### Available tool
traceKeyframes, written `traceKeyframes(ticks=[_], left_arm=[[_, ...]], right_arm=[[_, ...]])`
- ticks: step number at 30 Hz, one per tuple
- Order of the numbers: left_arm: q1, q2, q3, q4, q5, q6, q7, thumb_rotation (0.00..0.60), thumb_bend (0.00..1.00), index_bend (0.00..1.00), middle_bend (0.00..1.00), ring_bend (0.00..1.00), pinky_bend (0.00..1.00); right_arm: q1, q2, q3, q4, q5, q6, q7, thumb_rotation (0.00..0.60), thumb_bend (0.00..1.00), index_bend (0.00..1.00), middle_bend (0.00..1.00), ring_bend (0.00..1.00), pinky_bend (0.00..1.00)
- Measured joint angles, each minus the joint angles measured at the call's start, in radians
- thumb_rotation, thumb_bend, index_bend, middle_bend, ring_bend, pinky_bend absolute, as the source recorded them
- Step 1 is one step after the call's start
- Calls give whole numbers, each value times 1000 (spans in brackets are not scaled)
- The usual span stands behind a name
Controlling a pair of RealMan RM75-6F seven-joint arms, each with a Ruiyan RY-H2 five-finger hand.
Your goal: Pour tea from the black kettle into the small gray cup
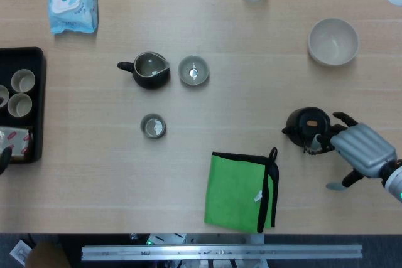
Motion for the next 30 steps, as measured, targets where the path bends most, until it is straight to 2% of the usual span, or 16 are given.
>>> traceKeyframes(ticks=[20, 25, 30], left_arm=[[5, 0, 1, 7, 1, 0, -9, 600, 325, 113, 127, 120, 59], [4, -1, 1, 7, 1, -1, -9, 600, 325, 113, 127, 120, 59], [5, 0, 0, 7, -1, -1, -9, 600, 325, 113, 127, 120, 59]], right_arm=[[-5, -37, -23, 24, 10, -15, -61, 460, 0, 315, 389, 264, 0], [-7, -43, -27, 29, 14, -14, -76, 460, 0, 342, 409, 293, 0], [-13, -54, -23, 35, 15, 3, -85, 485, 0, 405, 464, 380, 0]])
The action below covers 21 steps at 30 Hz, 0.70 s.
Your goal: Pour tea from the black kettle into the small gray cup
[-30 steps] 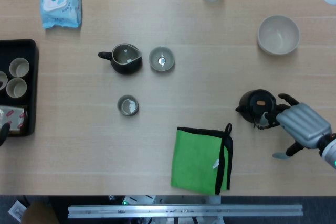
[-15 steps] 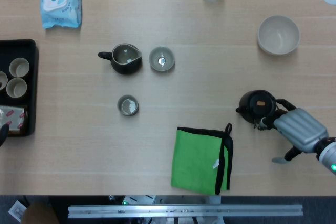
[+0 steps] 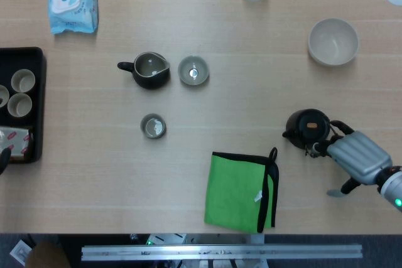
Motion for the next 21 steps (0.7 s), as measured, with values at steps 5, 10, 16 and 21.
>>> traceKeyframes(ticks=[5, 10, 16, 21], left_arm=[[0, 0, -1, 0, -2, 0, 1, 600, 325, 113, 127, 120, 59], [1, 1, -2, 2, -5, 0, -1, 600, 325, 113, 127, 120, 59], [5, 2, -1, 7, -8, 2, -8, 600, 325, 113, 127, 120, 59], [6, 3, -1, 12, -9, 1, -14, 600, 325, 113, 127, 120, 58]], right_arm=[[-7, -13, 14, 6, -2, 26, 0, 558, 0, 500, 561, 503, 0], [-11, -24, 25, 11, 3, 40, -4, 600, 0, 613, 656, 627, 0], [-6, -29, 22, 15, 18, 27, -31, 600, 0, 624, 664, 635, 0], [-2, -35, 16, 15, 34, 16, -50, 600, 0, 627, 665, 636, 0]])
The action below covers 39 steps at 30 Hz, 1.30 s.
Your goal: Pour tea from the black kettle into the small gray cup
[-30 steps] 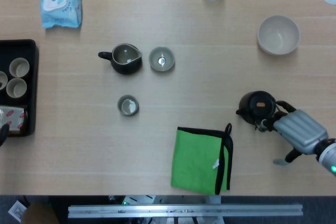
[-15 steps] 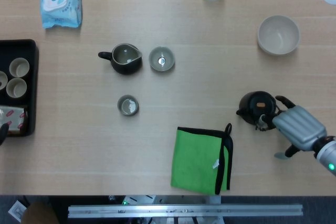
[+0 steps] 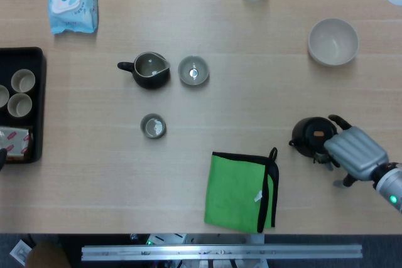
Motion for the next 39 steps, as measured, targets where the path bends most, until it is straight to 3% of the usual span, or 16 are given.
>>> traceKeyframes(ticks=[18, 39], left_arm=[[3, 3, -2, 4, -6, 1, -6, 600, 325, 113, 127, 120, 27], [2, 8, -6, -5, -11, -2, 7, 600, 325, 113, 127, 120, 27]], right_arm=[[14, -32, 46, 12, 77, 2, 25, 600, 0, 872, 908, 902, 0], [36, -30, 100, 15, 109, 7, 122, 600, 0, 935, 944, 928, 0]])
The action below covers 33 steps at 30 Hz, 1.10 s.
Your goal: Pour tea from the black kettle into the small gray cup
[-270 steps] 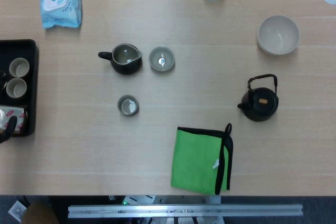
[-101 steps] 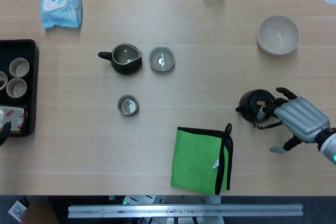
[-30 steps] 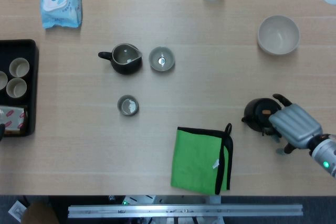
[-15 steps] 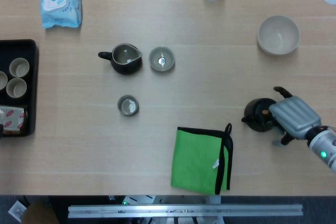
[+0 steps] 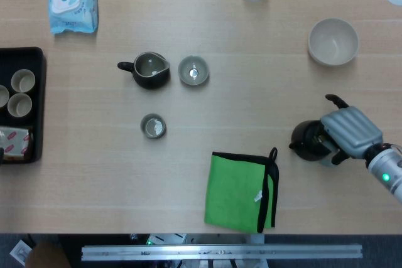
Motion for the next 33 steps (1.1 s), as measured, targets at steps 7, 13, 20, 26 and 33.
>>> traceKeyframes(ticks=[7, 13, 20, 26, 33], left_arm=[[-4, 1, -2, -9, -2, -4, 13, 600, 325, 113, 127, 120, 27], [-6, 3, -4, -17, -3, -6, 21, 600, 325, 113, 127, 120, 27], [-11, 0, -2, -27, -2, -15, 37, 600, 325, 113, 128, 120, 27], [-14, -3, -1, -31, 0, -19, 43, 600, 325, 113, 128, 120, 27], [-17, -5, -2, -32, -2, -23, 44, 600, 325, 113, 128, 120, 27]], right_arm=[[0, 24, 30, -18, -22, 15, 82, 600, 0, 939, 944, 928, 0], [-4, 54, 49, -39, -61, 36, 136, 600, 0, 952, 947, 928, 28], [-21, 71, 56, -48, -98, 83, 158, 600, 0, 1000, 981, 949, 137], [-28, 85, 55, -47, -111, 89, 183, 330, 0, 1000, 983, 950, 167], [-28, 101, 53, -45, -124, 88, 179, 209, 0, 1000, 983, 949, 170]])
